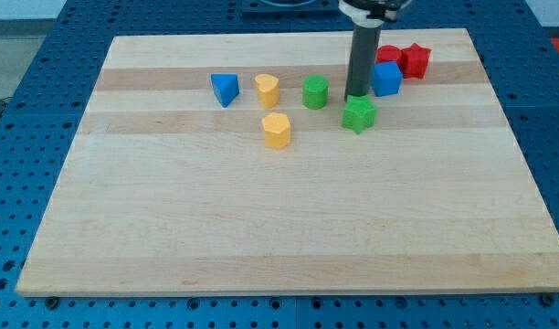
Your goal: Drag the green circle towards the top left corner
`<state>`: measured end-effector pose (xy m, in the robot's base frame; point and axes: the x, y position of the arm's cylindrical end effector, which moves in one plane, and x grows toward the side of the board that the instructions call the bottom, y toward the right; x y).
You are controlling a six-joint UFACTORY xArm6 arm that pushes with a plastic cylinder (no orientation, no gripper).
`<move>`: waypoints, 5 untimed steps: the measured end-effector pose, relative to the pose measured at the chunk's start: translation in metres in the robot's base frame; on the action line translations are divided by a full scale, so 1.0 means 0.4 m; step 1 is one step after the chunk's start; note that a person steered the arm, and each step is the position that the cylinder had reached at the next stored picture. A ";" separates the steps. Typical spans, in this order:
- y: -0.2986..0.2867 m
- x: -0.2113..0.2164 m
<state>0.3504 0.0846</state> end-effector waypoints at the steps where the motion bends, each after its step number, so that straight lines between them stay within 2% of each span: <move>1: -0.038 -0.001; 5: -0.175 -0.113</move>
<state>0.3053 0.0144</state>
